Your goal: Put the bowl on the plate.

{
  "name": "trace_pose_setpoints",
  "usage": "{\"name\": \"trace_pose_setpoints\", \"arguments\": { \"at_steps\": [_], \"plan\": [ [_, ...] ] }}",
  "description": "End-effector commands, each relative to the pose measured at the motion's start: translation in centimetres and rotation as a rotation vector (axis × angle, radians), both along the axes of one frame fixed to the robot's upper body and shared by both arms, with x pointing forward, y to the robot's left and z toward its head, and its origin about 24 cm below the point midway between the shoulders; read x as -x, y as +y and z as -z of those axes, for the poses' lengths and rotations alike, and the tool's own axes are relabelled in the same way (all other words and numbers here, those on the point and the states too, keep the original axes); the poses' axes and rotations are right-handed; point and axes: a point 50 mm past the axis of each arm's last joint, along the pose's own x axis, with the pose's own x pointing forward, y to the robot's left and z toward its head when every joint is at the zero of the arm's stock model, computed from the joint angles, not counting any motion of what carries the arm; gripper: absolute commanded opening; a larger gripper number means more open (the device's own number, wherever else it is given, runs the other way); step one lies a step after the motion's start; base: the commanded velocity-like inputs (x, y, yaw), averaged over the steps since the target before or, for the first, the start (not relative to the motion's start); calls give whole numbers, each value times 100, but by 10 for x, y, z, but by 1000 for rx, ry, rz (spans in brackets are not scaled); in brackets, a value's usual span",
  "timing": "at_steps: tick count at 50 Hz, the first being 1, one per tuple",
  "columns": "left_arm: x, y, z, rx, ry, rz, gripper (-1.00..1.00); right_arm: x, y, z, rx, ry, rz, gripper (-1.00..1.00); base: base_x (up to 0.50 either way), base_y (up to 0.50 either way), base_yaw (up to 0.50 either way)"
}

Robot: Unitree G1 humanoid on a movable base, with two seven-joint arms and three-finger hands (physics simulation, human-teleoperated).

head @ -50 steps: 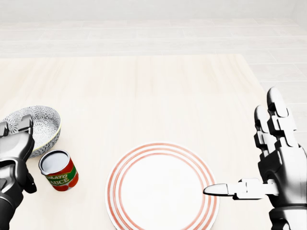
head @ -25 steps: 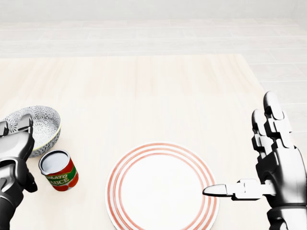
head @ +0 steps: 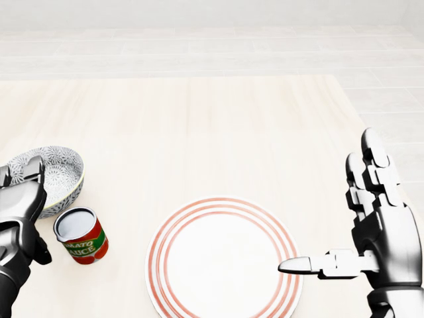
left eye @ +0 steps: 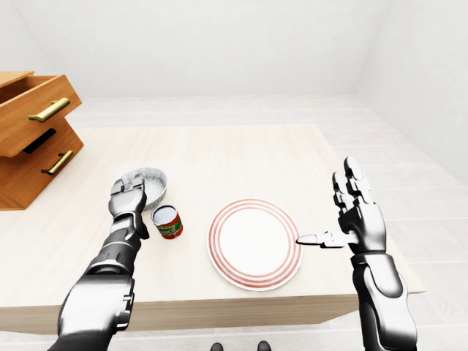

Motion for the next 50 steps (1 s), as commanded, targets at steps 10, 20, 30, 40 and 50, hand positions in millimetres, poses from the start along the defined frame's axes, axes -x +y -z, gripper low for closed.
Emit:
{"name": "trace_pose_setpoints", "arguments": {
  "at_steps": [10, 20, 30, 40, 50],
  "plan": [
    [1, -4, 4, 0, 11, 10, 100, 2, 0, -3, 10, -13, 1, 100, 0, 0, 0],
    [5, -2, 9, -13, 22, 8, 100, 0, 0, 0, 8, 2, 2, 100, 0, 0, 0],
    [6, -3, 12, -3, 26, 4, 100, 0, 1, 2, 7, 10, 2, 100, 0, 0, 0],
    [9, -6, 17, 15, 28, 7, 100, 1, 0, 4, 10, 21, 5, 100, 0, 0, 0],
    [10, -6, 19, 10, 34, 11, 100, -1, 1, 5, 11, 23, 3, 100, 0, 0, 0]
  ]
}}
